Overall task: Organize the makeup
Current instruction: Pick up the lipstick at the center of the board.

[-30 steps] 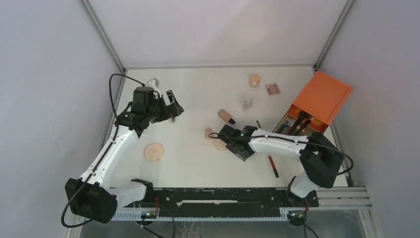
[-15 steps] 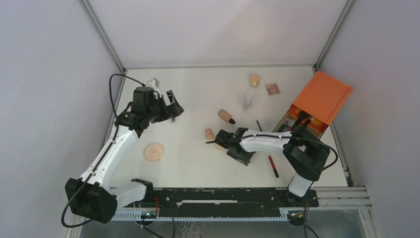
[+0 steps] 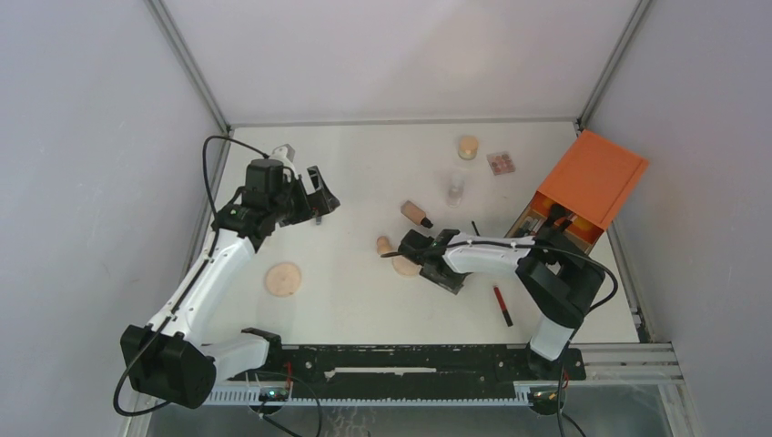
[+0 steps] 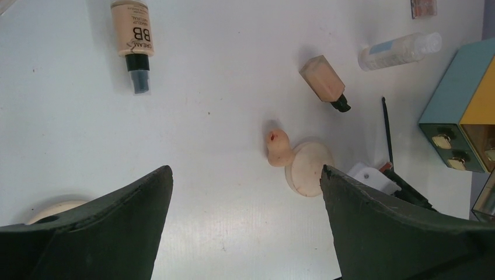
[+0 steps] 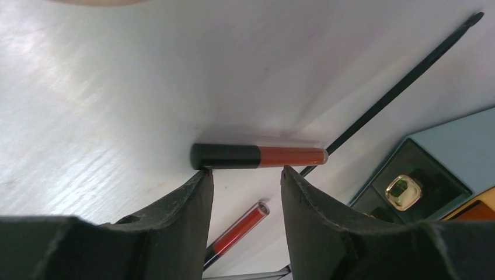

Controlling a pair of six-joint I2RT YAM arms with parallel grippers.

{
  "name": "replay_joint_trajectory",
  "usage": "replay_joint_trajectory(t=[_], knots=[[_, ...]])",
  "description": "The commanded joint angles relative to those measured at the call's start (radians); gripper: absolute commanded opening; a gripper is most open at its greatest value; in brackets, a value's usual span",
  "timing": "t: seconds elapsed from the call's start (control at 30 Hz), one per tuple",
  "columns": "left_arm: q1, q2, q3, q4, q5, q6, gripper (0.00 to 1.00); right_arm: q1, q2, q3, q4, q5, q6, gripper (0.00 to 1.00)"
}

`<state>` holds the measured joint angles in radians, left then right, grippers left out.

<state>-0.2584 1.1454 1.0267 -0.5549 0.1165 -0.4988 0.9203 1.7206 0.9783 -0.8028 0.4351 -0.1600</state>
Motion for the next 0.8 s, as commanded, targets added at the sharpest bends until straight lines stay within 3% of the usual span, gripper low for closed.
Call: replay_joint_trajectory(t=[0.0, 0.4, 0.77], knots=[[0.007, -0.003, -0.004, 0.046, 0.022, -0.012, 1.00, -0.058, 0.009, 0.016, 0.066, -0.028, -0.046, 0.53], [0.005, 0.006, 0.004, 0.039, 0.016, -0.012, 1.00, -0.131, 0.109, 0.088, 0.098, -0.176, -0.117, 0.49], [0.006, -0.011, -0.002, 0.028, -0.010, -0.011, 1.00, -0.133, 0.104, 0.152, 0.157, -0.146, -0.187, 0.53]])
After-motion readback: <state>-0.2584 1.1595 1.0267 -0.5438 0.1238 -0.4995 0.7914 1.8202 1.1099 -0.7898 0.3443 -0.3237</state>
